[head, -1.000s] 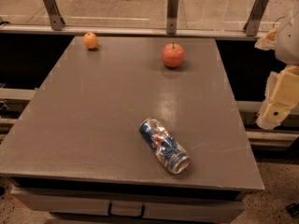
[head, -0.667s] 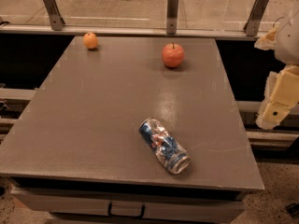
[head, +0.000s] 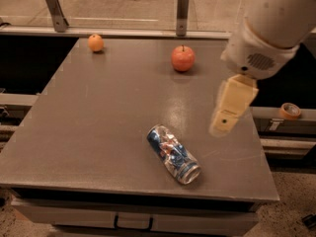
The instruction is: Place redbull can upright
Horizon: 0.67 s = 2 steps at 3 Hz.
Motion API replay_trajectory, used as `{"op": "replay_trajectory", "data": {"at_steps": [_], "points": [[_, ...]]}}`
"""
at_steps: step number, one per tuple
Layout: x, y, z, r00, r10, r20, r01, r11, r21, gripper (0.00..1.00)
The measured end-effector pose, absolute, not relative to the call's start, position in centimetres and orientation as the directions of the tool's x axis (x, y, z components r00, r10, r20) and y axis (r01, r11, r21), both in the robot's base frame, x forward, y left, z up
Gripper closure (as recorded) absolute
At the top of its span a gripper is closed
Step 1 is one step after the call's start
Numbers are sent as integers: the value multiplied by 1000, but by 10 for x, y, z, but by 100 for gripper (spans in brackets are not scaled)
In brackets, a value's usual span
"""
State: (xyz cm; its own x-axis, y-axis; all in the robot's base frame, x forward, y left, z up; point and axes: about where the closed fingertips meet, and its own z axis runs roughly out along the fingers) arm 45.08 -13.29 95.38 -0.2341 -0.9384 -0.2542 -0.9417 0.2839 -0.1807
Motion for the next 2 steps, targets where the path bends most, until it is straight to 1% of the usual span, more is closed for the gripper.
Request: {"op": "replay_trajectory", "data": {"at_steps": [1,2], "points": [[455,-84,940,-305,-916,-262,-930,345,-124,0],[457,-58,912,-422,-870,-254,-895,444,-33,0]]}}
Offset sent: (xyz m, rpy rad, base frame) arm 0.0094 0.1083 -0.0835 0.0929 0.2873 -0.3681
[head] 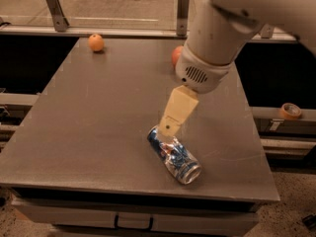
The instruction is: Place redbull can upright
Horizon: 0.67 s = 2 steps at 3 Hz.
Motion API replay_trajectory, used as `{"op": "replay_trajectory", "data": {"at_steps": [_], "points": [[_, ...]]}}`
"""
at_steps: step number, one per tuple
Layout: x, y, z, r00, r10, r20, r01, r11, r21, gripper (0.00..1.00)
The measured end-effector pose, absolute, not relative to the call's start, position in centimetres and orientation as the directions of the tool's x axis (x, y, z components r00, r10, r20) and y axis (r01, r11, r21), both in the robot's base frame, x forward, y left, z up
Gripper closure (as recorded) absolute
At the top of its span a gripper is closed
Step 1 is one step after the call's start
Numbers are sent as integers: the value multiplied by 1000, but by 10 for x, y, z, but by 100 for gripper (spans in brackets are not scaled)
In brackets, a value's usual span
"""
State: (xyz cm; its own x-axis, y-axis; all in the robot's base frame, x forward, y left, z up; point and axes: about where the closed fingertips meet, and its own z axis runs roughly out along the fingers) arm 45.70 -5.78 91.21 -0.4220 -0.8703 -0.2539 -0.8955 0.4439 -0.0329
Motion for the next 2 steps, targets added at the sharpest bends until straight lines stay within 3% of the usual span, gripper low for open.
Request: {"op": "replay_trajectory", "data": {"at_steps": [2], "points": [[453,-37,864,-635,-745,-205,-766,641,47,0]]}}
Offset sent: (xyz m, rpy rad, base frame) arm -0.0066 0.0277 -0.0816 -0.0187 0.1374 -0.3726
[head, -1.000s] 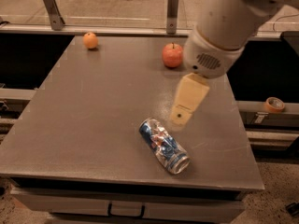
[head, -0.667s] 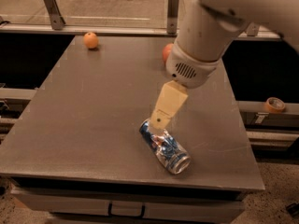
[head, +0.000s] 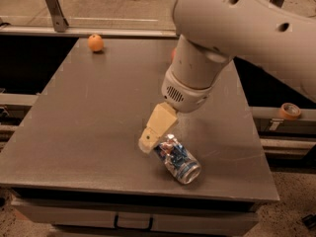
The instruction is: Place redbull can upright
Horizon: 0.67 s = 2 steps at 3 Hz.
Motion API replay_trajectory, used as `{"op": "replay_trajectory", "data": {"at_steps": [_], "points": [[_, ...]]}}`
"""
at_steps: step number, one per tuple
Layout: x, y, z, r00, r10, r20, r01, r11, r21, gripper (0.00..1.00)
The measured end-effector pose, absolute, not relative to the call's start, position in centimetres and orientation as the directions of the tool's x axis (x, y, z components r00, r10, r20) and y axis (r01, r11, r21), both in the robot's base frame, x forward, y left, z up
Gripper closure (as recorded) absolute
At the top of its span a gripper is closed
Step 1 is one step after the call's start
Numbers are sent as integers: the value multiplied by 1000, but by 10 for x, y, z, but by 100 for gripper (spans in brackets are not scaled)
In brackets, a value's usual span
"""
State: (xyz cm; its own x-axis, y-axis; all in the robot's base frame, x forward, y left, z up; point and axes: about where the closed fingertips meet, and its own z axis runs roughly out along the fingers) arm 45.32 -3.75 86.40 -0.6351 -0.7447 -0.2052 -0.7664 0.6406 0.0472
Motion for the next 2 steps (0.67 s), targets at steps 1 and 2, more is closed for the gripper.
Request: {"op": "replay_trajectory", "data": {"at_steps": [1,2], "points": [[444,-23,846,-680,-708,-189,-728,683,57,0],[436,-15,829,-698,-694,-178,-711,701,55,17]]}}
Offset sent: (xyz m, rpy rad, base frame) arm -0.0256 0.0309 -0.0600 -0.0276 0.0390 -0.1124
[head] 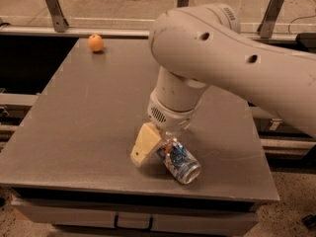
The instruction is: Place redbull can upright
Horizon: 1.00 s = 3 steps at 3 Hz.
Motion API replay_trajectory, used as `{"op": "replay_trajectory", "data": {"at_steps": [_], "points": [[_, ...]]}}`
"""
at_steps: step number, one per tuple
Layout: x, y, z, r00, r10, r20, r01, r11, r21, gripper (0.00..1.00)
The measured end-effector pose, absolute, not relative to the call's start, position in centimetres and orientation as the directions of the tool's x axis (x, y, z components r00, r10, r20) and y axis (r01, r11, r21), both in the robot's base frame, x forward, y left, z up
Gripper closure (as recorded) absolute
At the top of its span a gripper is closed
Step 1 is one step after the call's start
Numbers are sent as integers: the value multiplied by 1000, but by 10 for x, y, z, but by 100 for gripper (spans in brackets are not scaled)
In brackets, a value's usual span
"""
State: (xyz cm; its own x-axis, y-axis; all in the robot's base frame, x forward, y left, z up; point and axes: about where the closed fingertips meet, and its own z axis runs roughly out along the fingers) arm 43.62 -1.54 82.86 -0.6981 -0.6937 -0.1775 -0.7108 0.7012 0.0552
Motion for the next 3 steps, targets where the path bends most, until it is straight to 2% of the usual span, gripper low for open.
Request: {"op": "replay_trajectory", "data": {"at_steps": [3], "points": [[439,-18,829,-714,-677,-181,-694,719,48,87]]}}
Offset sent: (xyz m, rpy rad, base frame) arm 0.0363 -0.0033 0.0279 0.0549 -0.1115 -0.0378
